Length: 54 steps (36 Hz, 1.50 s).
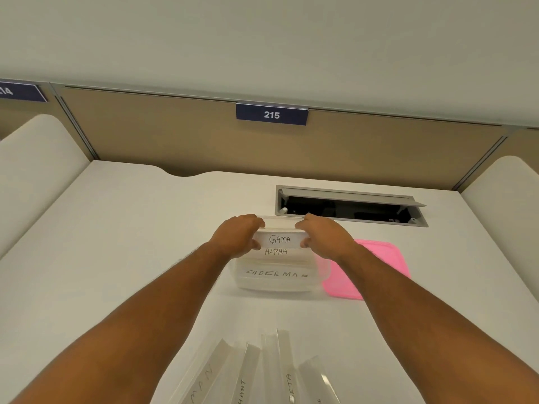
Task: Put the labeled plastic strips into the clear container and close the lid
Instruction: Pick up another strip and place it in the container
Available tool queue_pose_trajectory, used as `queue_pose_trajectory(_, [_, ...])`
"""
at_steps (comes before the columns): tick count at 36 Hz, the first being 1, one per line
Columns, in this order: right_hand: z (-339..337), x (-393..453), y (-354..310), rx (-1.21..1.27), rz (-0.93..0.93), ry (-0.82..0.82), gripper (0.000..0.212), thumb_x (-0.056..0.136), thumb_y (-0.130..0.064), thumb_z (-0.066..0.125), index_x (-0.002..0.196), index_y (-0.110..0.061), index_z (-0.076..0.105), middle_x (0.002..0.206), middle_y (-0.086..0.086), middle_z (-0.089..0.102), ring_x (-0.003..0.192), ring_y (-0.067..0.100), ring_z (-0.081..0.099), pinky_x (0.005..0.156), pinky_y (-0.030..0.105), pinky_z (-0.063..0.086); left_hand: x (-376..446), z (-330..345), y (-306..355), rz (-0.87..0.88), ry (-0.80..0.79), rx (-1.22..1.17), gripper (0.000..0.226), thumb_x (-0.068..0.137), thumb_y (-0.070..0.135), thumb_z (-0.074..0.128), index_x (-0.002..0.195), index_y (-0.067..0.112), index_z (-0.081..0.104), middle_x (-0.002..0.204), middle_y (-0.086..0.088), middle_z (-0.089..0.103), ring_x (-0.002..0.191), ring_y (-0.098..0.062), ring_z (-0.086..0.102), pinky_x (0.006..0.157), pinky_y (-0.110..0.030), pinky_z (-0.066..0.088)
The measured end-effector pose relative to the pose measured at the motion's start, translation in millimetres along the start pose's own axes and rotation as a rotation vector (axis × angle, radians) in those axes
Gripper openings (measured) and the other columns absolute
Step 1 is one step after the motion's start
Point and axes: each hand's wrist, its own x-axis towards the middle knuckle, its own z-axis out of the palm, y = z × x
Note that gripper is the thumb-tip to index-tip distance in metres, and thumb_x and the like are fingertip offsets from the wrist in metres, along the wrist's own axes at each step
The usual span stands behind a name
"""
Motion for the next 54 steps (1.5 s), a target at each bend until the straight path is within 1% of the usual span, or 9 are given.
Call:
queue_pose_trajectory(3, [6.1,4.4,1.2,-0.043,-0.007,0.003,0.038,0.09,-0.029,0.07,0.125,-0.018,0.062,0.116,0.002,0.06,0.109,0.027,0.058,0.084,0.039,0.049,4.5,4.5,-0.1,-0.002,-0.012,0.027,0.059,0.083,0.032,0.078,0.135,0.019,0.055,0.128,0.0,0.061,0.112,-0.025,0.059,0.091,-0.038,0.049])
queue_pose_trajectory(9, [17.7,11.1,1.2,-0.113,-0.003,-0.004,0.03,0.089,-0.029,0.07,0.116,-0.015,0.065,0.11,0.004,0.064,0.104,0.027,0.061,0.081,0.037,0.049,10.7,14.5,-1.0,-0.006,-0.024,0.111,0.055,0.081,0.033,0.079,0.13,0.018,0.058,0.119,-0.002,0.066,0.108,-0.025,0.061,0.086,-0.039,0.051])
queue_pose_trajectory(13, [23.7,14.9,1.6,-0.153,-0.011,-0.012,0.021,0.091,-0.024,0.068,0.108,-0.012,0.064,0.107,0.007,0.067,0.1,0.028,0.062,0.079,0.038,0.049,13.9,19.6,0.0,-0.006,-0.046,0.179,0.044,0.082,0.031,0.078,0.119,0.016,0.062,0.109,-0.002,0.068,0.099,-0.025,0.063,0.081,-0.04,0.053])
queue_pose_trajectory(15, [26.4,16.2,1.1,-0.17,-0.018,-0.02,0.013,0.091,-0.019,0.067,0.1,-0.011,0.063,0.103,0.008,0.067,0.097,0.028,0.062,0.075,0.037,0.047,15.3,22.6,0.7,-0.006,-0.058,0.202,0.043,0.083,0.03,0.078,0.118,0.014,0.061,0.108,-0.003,0.068,0.099,-0.026,0.063,0.081,-0.04,0.053])
queue_pose_trajectory(18, [30.1,17.8,0.3,-0.182,-0.026,-0.038,0.009,0.091,-0.014,0.067,0.098,-0.01,0.063,0.103,0.01,0.067,0.095,0.029,0.063,0.072,0.035,0.045,17.1,27.0,1.7,0.003,-0.062,0.222,0.041,0.083,0.028,0.077,0.117,0.013,0.061,0.108,-0.004,0.067,0.098,-0.026,0.064,0.08,-0.039,0.052])
queue_pose_trajectory(24, [37.6,18.8,2.5,-0.169,-0.044,-0.04,0.013,0.095,-0.012,0.059,0.107,-0.006,0.06,0.109,0.011,0.061,0.097,0.031,0.062,0.073,0.036,0.044,18.2,32.8,1.1,0.01,-0.067,0.246,0.033,0.084,0.026,0.076,0.11,0.012,0.061,0.103,-0.005,0.067,0.094,-0.027,0.063,0.073,-0.037,0.049])
queue_pose_trajectory(29, [42.8,20.0,2.2,-0.162,-0.036,-0.049,0.012,0.093,-0.004,0.056,0.105,-0.004,0.061,0.106,0.012,0.057,0.09,0.034,0.062,0.069,0.039,0.047,19.3,36.9,1.1,0.018,-0.082,0.262,0.028,0.086,0.023,0.074,0.107,0.011,0.06,0.101,-0.006,0.066,0.092,-0.028,0.063,0.067,-0.034,0.041])
queue_pose_trajectory(42, [51.9,24.9,2.7,-0.197,-0.022,-0.057,0.018,0.091,0.0,0.054,0.107,-0.006,0.061,0.107,0.013,0.062,0.094,0.033,0.062,0.071,0.036,0.044,22.4,44.2,0.0,0.017,-0.099,0.317,0.026,0.086,0.023,0.073,0.104,0.011,0.059,0.099,-0.007,0.066,0.089,-0.029,0.064,0.063,-0.034,0.037])
queue_pose_trajectory(54, [57.9,25.1,3.6,-0.21,-0.028,-0.041,0.018,0.089,0.002,0.054,0.103,-0.007,0.06,0.102,0.013,0.064,0.09,0.032,0.062,0.066,0.034,0.04,23.7,46.4,-0.8,0.027,-0.107,0.353,0.024,0.087,0.024,0.072,0.102,0.011,0.059,0.097,-0.006,0.066,0.086,-0.029,0.064,0.063,-0.034,0.037])
